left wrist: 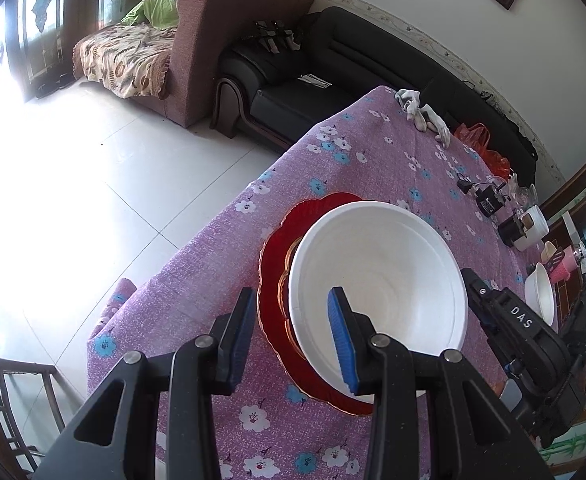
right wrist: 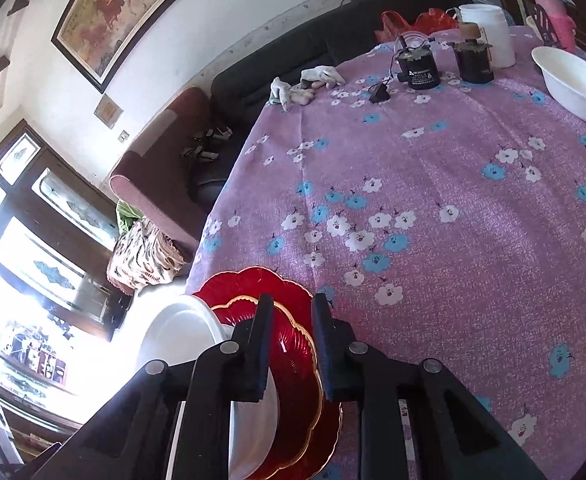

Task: Organize plates and bowls
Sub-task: 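Move both grippers toward the beige plastic bowl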

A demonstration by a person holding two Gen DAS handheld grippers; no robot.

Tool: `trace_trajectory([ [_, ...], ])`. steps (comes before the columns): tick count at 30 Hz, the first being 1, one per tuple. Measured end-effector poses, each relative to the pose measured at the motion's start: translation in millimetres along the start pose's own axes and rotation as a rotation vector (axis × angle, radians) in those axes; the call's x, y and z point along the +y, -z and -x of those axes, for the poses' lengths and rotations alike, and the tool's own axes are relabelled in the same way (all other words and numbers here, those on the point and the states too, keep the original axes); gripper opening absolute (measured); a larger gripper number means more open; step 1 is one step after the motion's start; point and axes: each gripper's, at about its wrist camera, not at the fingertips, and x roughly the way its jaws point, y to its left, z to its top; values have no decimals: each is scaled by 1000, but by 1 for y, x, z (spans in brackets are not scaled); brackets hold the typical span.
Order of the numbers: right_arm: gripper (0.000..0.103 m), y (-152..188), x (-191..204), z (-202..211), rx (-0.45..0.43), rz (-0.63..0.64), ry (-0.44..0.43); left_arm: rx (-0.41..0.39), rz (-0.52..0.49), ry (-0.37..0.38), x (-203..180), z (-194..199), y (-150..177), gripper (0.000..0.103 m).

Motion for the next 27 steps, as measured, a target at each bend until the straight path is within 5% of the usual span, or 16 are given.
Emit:
trace_trajectory([
  [3,22,6,5,-16,76,42,31,12,-11,4,-4,-1,2,36],
  [8,22,7,-1,-3,33,17,9,13,-12,4,-5,0,3,36],
  [13,22,-11,-25,35,-44,-25,-10,11,-43,25,-28,2,6,36],
  [18,22,-33,-73,92,-173,-65,34,13,-175,84,-97,0,23,37],
  [23,23,-45,-132,153,-301,-96,128,-46,-349,111,-181,2,52,69],
  [27,38,-48,-180,192,-372,-116,210,-37,-434,158,-236,-6,74,73],
])
